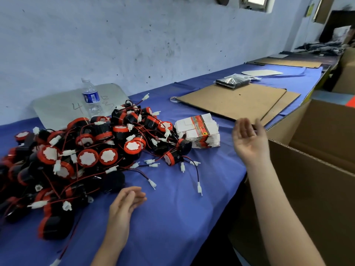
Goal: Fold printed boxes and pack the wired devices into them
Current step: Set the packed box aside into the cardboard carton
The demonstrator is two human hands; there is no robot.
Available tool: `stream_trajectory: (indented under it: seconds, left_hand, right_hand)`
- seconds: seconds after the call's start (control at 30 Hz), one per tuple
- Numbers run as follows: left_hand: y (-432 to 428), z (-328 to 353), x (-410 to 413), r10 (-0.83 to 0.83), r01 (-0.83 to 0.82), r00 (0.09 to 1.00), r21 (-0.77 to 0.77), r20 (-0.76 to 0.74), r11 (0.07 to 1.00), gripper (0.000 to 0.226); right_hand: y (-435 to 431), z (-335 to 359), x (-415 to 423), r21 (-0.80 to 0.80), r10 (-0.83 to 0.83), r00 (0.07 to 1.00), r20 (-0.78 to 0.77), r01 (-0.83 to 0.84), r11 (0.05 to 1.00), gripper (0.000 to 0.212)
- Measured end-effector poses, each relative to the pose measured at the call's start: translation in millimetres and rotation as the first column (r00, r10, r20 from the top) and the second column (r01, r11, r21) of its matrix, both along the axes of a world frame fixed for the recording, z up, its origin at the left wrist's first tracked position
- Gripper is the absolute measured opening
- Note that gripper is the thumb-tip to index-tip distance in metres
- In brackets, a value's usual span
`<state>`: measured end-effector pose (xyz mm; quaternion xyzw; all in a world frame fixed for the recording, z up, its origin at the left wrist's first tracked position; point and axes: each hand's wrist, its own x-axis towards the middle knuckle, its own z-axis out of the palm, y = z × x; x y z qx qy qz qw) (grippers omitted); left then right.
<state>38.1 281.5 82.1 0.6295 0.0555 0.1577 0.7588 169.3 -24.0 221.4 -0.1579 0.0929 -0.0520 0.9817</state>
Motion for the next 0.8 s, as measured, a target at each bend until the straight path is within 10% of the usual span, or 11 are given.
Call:
stream_trajectory:
  seconds: [0.07, 0.2, 0.5, 0.8]
  left_hand:
    - [-0.1, 0.1, -0.3, -0.005, 0.005, 1.0, 0.001, -0.009, 1.0, 0.027]
    - [1.4, 0.4, -1.1, -0.01, 0.011, 1.0, 0.008, -0.028, 1.0, 0.027]
    - [-1.8, 4.9, -3.7, -0.02, 0.022, 0.999, 0.04, -0.04, 0.999, 0.023]
    - [-0.9, 1.3, 0.9, -0.017, 0.018, 1.0, 0.033, -0.021, 0.999, 0.016]
  right_hand:
    - [20.5, -15.2, 5.6, -0.462, 0.038, 0.997, -0.061, -0.062, 0.885, 0.011]
    - [62.4, -59.6, 17.7, -0.979, 0.139, 0.985, -0.107, -0.129, 0.161, 0.007]
    - [72.6, -64.1, 113.0, -0.82, -0.118, 0.987, 0.109, 0.023, -0.572, 0.026]
    - [64.5, -69.2, 158.9, -0.596, -0.097, 0.989, 0.116, -0.009, -0.803, 0.027]
